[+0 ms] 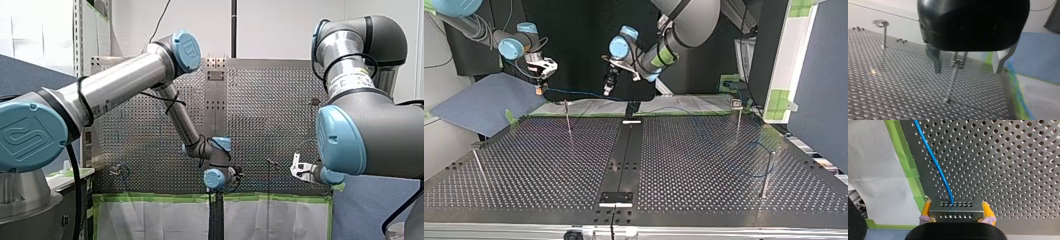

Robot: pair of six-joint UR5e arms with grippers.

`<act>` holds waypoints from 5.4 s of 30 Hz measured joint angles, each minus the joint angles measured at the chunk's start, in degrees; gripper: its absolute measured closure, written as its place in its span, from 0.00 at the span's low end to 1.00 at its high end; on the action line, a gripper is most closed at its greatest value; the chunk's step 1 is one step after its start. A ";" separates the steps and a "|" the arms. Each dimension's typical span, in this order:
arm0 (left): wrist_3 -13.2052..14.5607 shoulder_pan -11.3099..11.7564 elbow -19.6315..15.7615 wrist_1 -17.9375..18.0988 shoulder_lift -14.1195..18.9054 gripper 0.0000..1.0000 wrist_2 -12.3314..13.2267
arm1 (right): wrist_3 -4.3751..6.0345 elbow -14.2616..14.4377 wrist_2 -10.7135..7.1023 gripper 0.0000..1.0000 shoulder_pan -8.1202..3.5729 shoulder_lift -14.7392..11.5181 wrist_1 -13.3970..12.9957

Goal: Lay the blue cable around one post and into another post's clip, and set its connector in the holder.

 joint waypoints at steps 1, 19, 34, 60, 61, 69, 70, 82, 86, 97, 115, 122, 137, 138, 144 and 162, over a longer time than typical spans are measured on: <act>0.09 0.00 0.00 0.03 -0.43 0.00 0.00 | 0.00 0.00 0.00 1.00 0.00 0.00 -0.01; 5.17 0.57 4.58 -6.71 -9.58 0.00 -0.06 | 0.00 -0.17 0.00 1.00 0.02 0.00 0.06; 5.39 1.25 7.26 -13.20 -6.99 0.00 0.00 | 0.00 -0.24 0.00 1.00 0.16 0.00 0.14; -1.88 2.13 10.15 -13.31 -8.24 0.00 -0.76 | -0.01 -0.25 0.14 1.00 0.73 0.00 0.17; -1.98 2.13 10.56 -13.64 -8.60 0.00 -0.72 | -0.01 -0.24 0.15 1.00 0.74 0.00 0.17; -4.38 2.52 14.87 -16.87 -12.77 0.00 -0.32 | -0.06 -0.28 0.20 1.00 0.76 -0.01 0.14; -4.77 2.63 15.41 -17.01 -13.26 0.00 -0.30 | -0.07 -0.28 0.21 1.00 0.76 0.00 0.12; -4.47 3.69 20.31 -18.62 -14.52 0.00 -0.33 | -0.02 -0.62 0.28 1.00 0.74 0.00 0.21; -2.37 3.51 20.26 -20.31 -14.52 0.00 -0.91 | 0.26 -0.90 0.36 1.00 0.64 0.00 0.13; 0.50 3.83 19.42 -20.69 -14.52 0.00 -1.13 | 0.37 -1.14 0.35 1.00 0.81 0.00 0.36; -0.41 3.95 21.09 -20.05 -14.51 0.00 -1.40 | 0.18 -1.14 0.44 1.00 0.85 0.00 0.47; -0.26 3.97 21.10 -19.89 -14.51 0.13 -1.77 | 0.16 -1.16 0.44 1.00 0.79 0.00 0.56; -0.50 4.37 21.32 -19.83 -14.52 0.60 -4.03 | 0.02 -1.14 0.44 1.00 0.85 0.00 0.69; -0.53 4.40 21.39 -19.82 -14.52 0.60 -3.99 | 0.01 -1.14 0.44 1.00 0.84 0.00 0.70; -0.63 4.49 22.00 -19.81 -14.52 0.63 -3.66 | 0.01 -1.14 0.44 1.00 0.85 0.00 0.71; -0.75 4.69 22.35 -19.80 -14.52 1.00 -3.01 | 0.08 -1.15 0.44 1.00 0.84 0.00 0.62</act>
